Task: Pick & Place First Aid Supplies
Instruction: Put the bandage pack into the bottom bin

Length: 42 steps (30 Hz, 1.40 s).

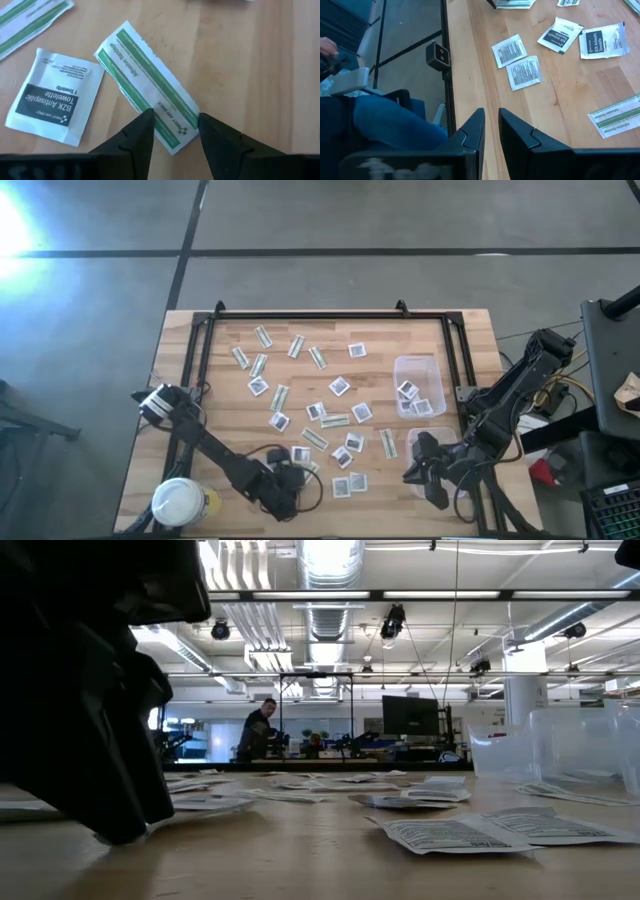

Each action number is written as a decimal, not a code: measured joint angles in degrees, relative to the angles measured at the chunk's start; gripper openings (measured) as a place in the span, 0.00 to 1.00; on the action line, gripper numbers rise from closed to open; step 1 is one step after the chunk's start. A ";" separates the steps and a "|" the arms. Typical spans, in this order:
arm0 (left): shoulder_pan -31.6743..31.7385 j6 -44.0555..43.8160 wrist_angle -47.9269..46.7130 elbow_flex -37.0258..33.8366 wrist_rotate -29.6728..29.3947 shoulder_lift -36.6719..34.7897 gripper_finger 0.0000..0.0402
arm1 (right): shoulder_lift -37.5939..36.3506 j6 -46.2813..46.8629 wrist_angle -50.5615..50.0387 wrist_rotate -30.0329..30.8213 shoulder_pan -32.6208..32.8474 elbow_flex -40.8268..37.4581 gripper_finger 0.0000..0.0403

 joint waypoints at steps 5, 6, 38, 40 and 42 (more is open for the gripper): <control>0.02 -1.59 -0.52 -0.52 -0.01 -0.01 0.39 | 0.00 0.00 0.06 0.00 0.00 0.00 0.13; 0.02 -1.45 -0.64 -0.43 0.04 0.01 0.38 | 0.00 0.02 0.11 0.00 0.00 0.00 0.13; -0.74 8.84 2.00 2.76 -1.15 -2.12 0.01 | 0.00 0.02 0.04 -0.02 0.00 -0.04 0.13; -0.74 9.17 1.93 2.91 -1.31 -2.12 0.00 | 0.00 0.02 0.04 -0.02 0.00 -0.04 0.13; -0.74 9.17 2.00 3.12 -1.44 -2.12 0.00 | 0.00 0.02 0.04 -0.02 0.00 -0.04 0.13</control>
